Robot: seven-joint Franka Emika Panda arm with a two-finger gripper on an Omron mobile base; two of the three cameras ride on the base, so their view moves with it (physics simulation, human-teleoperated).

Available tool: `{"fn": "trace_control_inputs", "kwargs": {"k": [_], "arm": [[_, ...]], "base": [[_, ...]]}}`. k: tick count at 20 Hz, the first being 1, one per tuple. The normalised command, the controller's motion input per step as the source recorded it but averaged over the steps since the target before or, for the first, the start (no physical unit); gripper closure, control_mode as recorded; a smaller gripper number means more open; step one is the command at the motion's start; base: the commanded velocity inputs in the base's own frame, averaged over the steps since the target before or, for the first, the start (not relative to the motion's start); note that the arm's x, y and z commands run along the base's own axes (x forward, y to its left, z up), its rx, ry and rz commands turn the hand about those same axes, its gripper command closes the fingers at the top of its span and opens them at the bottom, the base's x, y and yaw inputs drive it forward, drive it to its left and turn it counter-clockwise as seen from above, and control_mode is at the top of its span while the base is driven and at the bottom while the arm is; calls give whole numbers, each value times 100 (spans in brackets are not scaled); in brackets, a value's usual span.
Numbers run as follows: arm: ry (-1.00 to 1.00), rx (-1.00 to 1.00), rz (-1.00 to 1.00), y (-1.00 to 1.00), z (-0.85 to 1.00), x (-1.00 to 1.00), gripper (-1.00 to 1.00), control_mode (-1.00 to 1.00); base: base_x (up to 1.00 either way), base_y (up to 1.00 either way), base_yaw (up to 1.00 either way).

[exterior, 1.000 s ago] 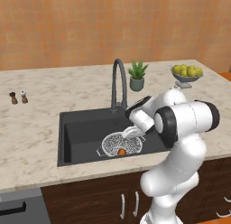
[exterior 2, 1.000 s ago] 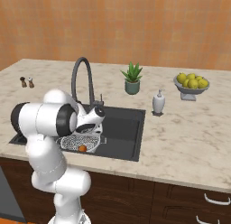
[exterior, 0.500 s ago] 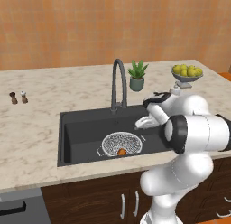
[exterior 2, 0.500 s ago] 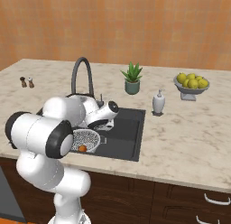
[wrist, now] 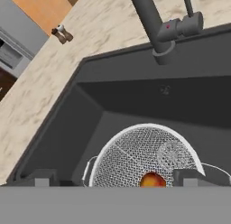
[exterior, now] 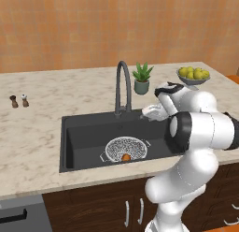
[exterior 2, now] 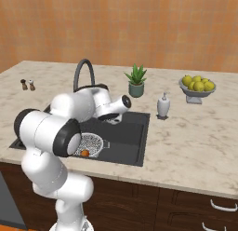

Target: Put the colander in the sink, put the apple in the colander, and turn on the sink faucet and pour water over the colander.

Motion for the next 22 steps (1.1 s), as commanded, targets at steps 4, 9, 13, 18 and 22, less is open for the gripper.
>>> {"fn": "trace_control_inputs", "kwargs": {"k": [4,9,13,18,22], "arm": [[0,6,-14,4,0,60,-100,-100],[0,10,-9,17,11,60,-100,-100],[0,8,-8,18,3,60,-100,-100],[0,6,-6,2,0,56,-100,-100],[0,3,-6,0,0,47,-100,-100]], "base": [[0,0,0],[0,0,0],[0,0,0],[0,0,0],[0,0,0]]}}
